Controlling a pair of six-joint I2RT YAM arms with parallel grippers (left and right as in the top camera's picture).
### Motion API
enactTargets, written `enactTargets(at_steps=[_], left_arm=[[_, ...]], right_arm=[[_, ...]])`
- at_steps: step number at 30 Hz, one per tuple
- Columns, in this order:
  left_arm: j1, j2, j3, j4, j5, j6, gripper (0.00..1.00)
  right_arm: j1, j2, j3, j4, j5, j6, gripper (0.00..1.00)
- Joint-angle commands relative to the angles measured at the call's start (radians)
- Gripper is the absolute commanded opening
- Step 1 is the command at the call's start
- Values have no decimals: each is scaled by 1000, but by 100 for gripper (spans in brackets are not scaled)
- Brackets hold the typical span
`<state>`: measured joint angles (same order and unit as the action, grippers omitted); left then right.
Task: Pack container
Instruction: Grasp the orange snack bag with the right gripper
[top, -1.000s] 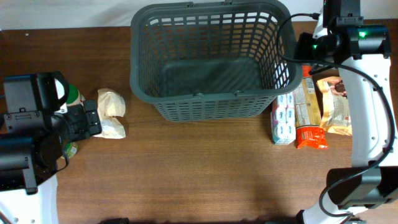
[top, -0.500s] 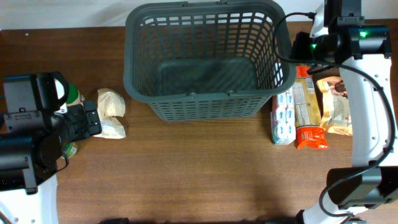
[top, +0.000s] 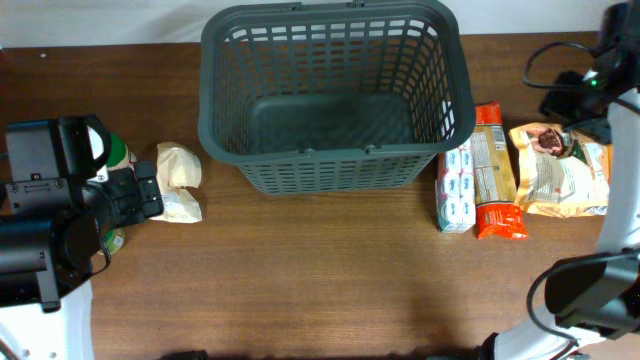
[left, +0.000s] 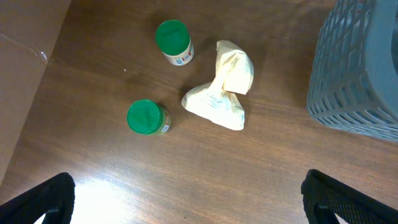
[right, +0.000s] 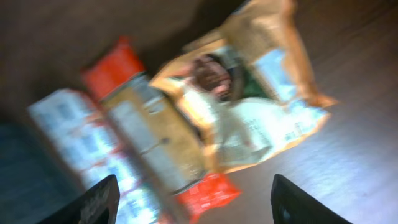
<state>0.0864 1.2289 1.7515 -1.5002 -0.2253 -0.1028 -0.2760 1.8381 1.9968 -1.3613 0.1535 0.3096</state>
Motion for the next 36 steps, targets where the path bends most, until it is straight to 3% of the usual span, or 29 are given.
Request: enactTargets(at_steps=[1,3,4,13,26,27,28,30,31,34,36], left_arm=[[6,2,7,0,0,-16,99],[6,2,7,0,0,-16,99],[6,2,7,-1,0,-16,99],[6,2,7,0,0,-16,99],[6,2,7,-1,0,-16,99],[6,2,7,0,0,-16,99],[6,2,7,0,0,-16,99],[6,2,7,-1,0,-16,99],[6,2,7,0,0,-16,99],[6,2,7,-1,0,-16,99],[6,2,7,0,0,-16,99]], right_arm=[[-45,71,4,37,94,-200,73],[-62,129,4,48,95,-295,77],[-66,146,4,47,95,-318,100],[-156,367,4,15,169,-343,99],[-142,664,2,14,169,-311,99],[-142,685,2,12,167,-290,96],[-142,706,2,11,158,-289,69],[-142,728,2,12,138,-274,47],[-142,737,2,13,123,-267,25],[-142,738,3,30,55,-267,4],[-142,738,3,24,2,-267,4]])
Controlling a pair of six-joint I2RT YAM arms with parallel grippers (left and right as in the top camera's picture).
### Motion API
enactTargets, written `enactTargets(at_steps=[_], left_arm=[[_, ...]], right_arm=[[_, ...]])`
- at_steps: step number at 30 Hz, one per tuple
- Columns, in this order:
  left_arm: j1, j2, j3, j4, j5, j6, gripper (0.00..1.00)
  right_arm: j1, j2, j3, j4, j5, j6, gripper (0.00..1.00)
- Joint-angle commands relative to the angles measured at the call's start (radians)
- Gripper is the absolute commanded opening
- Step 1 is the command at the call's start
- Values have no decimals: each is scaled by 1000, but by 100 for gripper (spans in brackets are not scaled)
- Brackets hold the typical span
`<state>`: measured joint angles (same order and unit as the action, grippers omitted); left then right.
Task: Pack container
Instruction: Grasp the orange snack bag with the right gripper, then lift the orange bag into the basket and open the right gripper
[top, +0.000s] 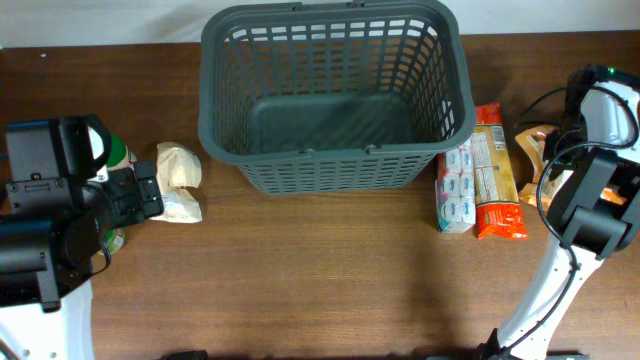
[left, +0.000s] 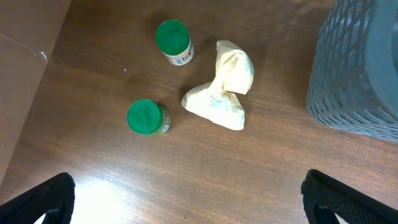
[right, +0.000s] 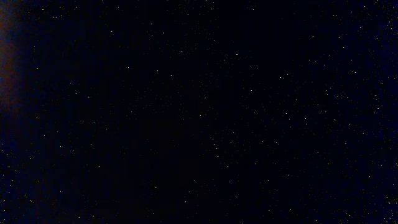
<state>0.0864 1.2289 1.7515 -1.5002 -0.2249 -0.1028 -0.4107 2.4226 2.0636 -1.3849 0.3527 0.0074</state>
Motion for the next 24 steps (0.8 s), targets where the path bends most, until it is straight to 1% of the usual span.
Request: enactTargets(at_steps=[1,4,7,9,13,14,17,19,20,22,24], left_arm=[[6,2,7,-1,0,-16,99],[6,2,7,0,0,-16,99],[6,2,7,-1,0,-16,99],[6,2,7,0,0,-16,99],[6,2,7,-1,0,-16,99],[6,2,7,-1,0,-16,99],[6,2,7,0,0,-16,99],[6,2,7,-1,0,-16,99],[6,2,7,-1,0,-16,99],[6,2,7,-1,0,-16,99],[6,2,7,0,0,-16,99]], right_arm=[[-8,150,-61,39,-212,35,4],[-8,106,-42,5,-238,94,4],[-5,4,34,-55,-311,163,4],[8,-97,99,-95,-361,171,4],[93,-358,217,-121,-361,170,4],[147,-451,253,-107,-333,169,4],[278,-594,310,-73,-230,159,4],[397,-673,321,-14,-224,74,4],[489,-708,321,26,-216,15,4],[605,-714,320,89,-217,-76,4],[674,-698,313,127,-217,-141,4]])
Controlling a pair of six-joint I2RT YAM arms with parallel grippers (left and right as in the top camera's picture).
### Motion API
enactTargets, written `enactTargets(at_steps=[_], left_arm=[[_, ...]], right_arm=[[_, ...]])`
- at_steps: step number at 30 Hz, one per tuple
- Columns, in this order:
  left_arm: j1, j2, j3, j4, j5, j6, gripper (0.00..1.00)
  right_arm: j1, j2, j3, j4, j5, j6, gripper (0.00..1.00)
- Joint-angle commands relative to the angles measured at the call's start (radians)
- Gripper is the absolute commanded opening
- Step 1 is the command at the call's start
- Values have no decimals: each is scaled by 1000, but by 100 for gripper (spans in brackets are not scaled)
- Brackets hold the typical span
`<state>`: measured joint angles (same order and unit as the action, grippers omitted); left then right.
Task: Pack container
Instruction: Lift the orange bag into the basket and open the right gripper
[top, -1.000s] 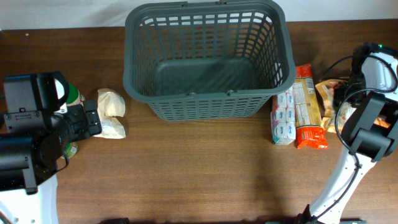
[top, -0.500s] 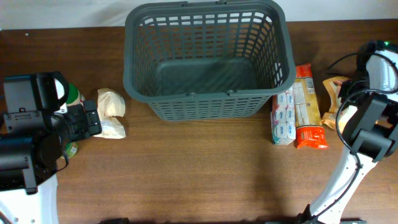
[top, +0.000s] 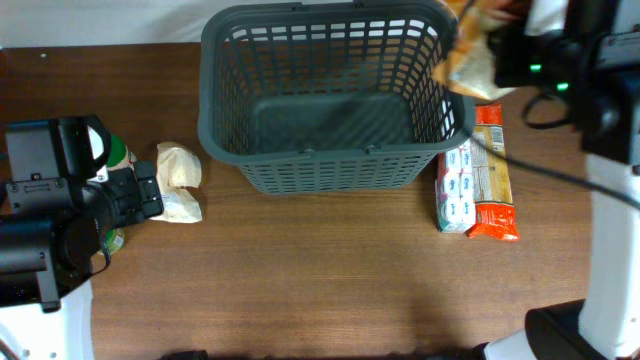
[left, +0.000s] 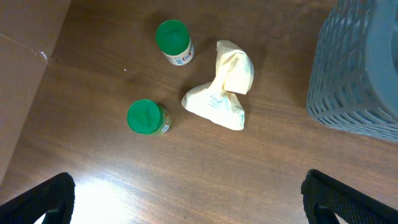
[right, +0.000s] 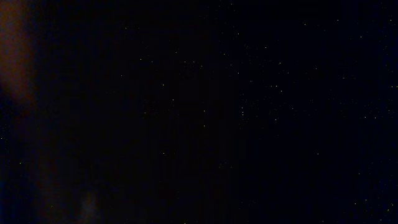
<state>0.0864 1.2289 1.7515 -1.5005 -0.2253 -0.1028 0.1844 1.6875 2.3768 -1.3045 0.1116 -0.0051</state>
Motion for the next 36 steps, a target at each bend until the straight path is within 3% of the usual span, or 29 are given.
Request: enactTargets(at_steps=[1,5,17,18,19,20,26,30,34,36], left_arm=[[6,2,7,0,0,-16,99],[6,2,7,0,0,-16,99],[6,2,7,0,0,-16,99],[6,2,7,0,0,-16,99],[6,2,7,0,0,-16,99],[6,2,7,0,0,-16,99],[6,2,7,0,0,-16,99],[6,2,7,0,0,-16,99],[6,2,7,0,0,-16,99],[6,2,7,0,0,-16,99]], right_arm=[[135,68,0,65,24,-173,4],[203,193,0,82,33,-182,4],[203,497,-1,-54,31,-110,4],[203,503,-1,-54,30,-110,6],[203,519,-1,-54,30,-110,17],[203,525,-1,-54,32,-110,21],[201,488,23,-54,53,-110,32],[202,388,87,-69,124,-110,43],[201,268,156,-83,164,-111,62],[201,215,174,-77,164,-111,66]])
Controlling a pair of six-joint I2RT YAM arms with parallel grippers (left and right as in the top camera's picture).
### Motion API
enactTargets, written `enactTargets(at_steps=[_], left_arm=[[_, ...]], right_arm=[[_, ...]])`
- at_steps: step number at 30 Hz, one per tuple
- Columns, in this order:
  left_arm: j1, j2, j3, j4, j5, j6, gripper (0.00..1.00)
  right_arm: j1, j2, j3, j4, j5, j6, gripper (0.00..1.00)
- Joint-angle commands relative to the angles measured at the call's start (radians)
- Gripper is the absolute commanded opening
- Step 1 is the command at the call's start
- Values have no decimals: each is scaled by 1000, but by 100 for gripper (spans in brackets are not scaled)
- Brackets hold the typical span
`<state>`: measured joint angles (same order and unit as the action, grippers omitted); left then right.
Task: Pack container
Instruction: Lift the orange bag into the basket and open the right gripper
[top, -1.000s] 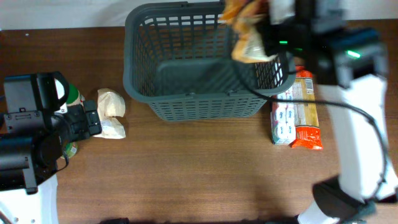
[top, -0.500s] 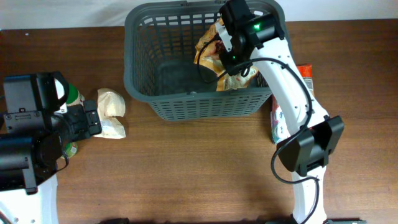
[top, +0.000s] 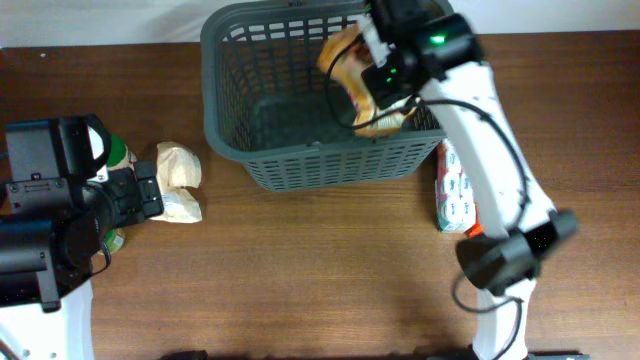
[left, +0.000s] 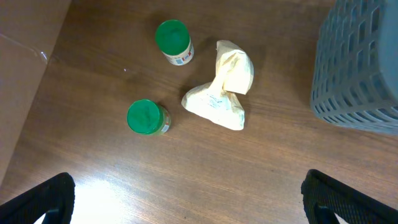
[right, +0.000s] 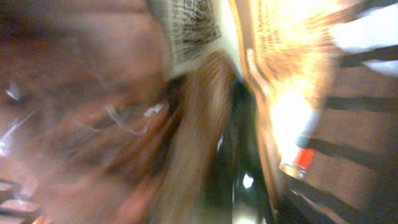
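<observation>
The dark grey slatted basket (top: 230, 110) stands at the back middle of the table. My right gripper (top: 378, 72) is shut on the brown and orange snack bag (top: 350, 62), which hangs over the right half of the basket's inside. In the right wrist view the snack bag (right: 205, 74) fills the picture as a blur, with basket slats (right: 367, 106) at the right. My left gripper (left: 199, 202) stands open over bare table, near a cream bag (left: 222, 87) and two green-lidded jars (left: 145, 117), (left: 173, 38).
A blue and white packet (top: 453, 190) lies right of the basket, and a red packet end (top: 473, 229) shows beside my right arm, which crosses above both. The basket corner (left: 360, 68) lies right of the cream bag (top: 178, 178). The left arm's base fills the left edge.
My right gripper has moved left with the snack bag, from the basket's back right corner to over its inside. The basket has shifted slightly. The left arm has not moved.
The snack bag first lay at the far right of the table with my right gripper open above it. Then the gripper was down on it, its wrist view black. Later the bag was up at the basket's back right corner, and now it hangs over the basket.
</observation>
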<state>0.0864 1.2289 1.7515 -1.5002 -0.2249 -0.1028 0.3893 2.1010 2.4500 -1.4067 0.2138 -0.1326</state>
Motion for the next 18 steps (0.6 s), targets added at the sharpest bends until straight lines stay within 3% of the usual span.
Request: enactTargets(at_steps=[1,10,12,15,18], left_arm=[[6,2,7,-1,0,-16,99],[6,2,7,-1,0,-16,99],[6,2,7,0,0,-16,99],[6,2,7,-1,0,-16,99],[6,2,7,-1,0,-16,99]], right_arm=[[-3,-224,105,30,61,17,68],[-3,-272,100,6,97,9,72],[-5,-268,100,0,209,9,72],[-12,-272,101,13,401,9,86],[-97,-274,101,22,383,39,89]])
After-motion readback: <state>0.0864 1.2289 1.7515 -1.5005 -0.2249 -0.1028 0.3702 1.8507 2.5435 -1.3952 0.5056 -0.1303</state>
